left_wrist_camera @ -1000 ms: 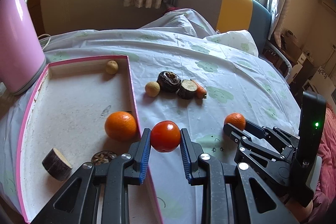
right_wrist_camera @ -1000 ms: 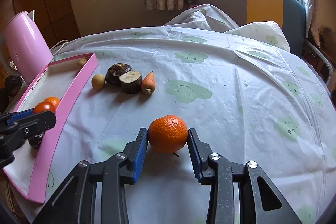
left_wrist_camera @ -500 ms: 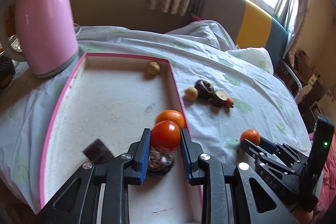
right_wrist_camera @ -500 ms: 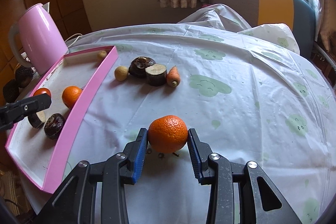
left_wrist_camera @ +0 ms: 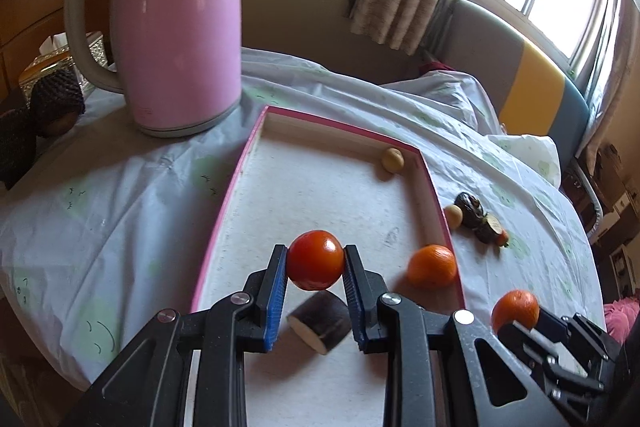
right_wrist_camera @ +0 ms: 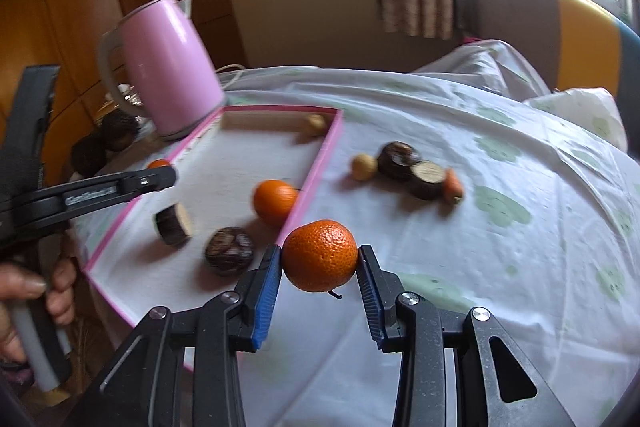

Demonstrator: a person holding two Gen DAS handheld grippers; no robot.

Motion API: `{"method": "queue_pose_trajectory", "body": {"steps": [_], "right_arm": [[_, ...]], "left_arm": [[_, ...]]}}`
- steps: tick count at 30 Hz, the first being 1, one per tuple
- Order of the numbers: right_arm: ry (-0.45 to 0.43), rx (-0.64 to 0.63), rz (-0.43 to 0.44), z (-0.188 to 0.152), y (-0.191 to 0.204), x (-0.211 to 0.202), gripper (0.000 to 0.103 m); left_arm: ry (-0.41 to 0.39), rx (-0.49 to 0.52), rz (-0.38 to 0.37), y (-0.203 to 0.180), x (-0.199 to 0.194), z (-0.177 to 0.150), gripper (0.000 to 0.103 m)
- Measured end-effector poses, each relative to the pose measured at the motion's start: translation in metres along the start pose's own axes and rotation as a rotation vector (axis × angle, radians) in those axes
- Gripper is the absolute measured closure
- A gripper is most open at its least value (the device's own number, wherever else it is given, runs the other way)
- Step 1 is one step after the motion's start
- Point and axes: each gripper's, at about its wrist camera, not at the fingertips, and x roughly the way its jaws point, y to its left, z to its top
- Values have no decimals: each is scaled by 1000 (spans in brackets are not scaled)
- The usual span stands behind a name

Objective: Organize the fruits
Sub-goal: 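Carry the tomato into the tray and open the left tool while the right tool carries the mandarin, then lower the mandarin into the pink tray and open the right tool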

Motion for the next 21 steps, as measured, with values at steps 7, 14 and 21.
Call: {"method": "queue_pose_trajectory", "body": {"steps": [7,14,21], "right_arm": [[25,-101,127,8,45,9,64],[48,-145,164,8,69,19,64],[48,-131,161,10,71,27,63]], "left_arm": [[-5,-23,27,10,0,3,75],[6,-42,43,15,-1,2,75],[3,-53,52,16,-4,0,69]]}}
